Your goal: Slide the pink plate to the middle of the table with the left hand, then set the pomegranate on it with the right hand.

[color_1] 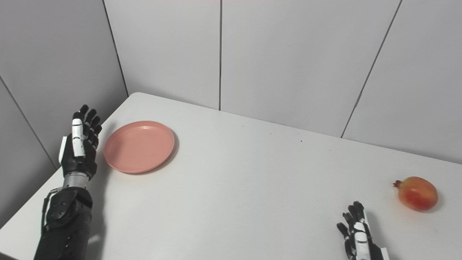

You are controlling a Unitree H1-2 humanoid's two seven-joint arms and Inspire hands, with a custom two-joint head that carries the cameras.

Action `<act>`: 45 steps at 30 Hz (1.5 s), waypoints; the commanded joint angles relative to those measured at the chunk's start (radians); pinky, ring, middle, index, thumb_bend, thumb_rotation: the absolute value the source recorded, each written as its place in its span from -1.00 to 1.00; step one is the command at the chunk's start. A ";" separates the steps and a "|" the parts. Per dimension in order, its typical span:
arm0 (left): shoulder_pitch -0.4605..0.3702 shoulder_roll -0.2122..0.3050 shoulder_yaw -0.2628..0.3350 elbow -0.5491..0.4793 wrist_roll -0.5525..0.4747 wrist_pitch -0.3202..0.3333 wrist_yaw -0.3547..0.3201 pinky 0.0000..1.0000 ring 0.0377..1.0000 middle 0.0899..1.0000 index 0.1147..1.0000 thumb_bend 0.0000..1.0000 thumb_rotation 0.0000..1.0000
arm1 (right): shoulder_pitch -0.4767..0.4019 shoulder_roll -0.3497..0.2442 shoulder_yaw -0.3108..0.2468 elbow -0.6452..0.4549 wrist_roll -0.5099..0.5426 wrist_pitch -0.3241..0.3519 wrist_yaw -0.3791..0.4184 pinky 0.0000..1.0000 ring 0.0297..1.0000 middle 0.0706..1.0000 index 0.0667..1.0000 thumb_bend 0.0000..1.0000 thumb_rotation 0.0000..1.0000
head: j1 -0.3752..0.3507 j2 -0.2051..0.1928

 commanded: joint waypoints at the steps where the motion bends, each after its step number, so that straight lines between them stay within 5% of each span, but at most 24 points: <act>1: -0.031 0.019 -0.001 -0.010 -0.016 -0.037 -0.018 1.00 0.97 0.95 0.91 -0.15 1.00 | -0.004 -0.008 -0.009 -0.017 0.002 -0.003 0.000 1.00 1.00 1.00 1.00 -0.68 1.00 | 0.002 0.001; 29: -0.036 0.022 0.018 0.097 -0.017 -0.156 -0.005 1.00 0.97 0.97 0.93 -0.08 1.00 | -0.007 -0.026 -0.021 -0.008 0.018 0.003 0.006 1.00 1.00 1.00 1.00 -0.62 1.00 | 0.017 -0.002; 45: -0.066 0.031 -0.012 0.200 -0.016 -0.156 -0.021 0.93 0.92 0.92 0.87 -0.07 1.00 | -0.006 -0.019 -0.021 -0.017 0.020 0.017 -0.004 1.00 1.00 1.00 1.00 -0.66 1.00 | 0.013 -0.002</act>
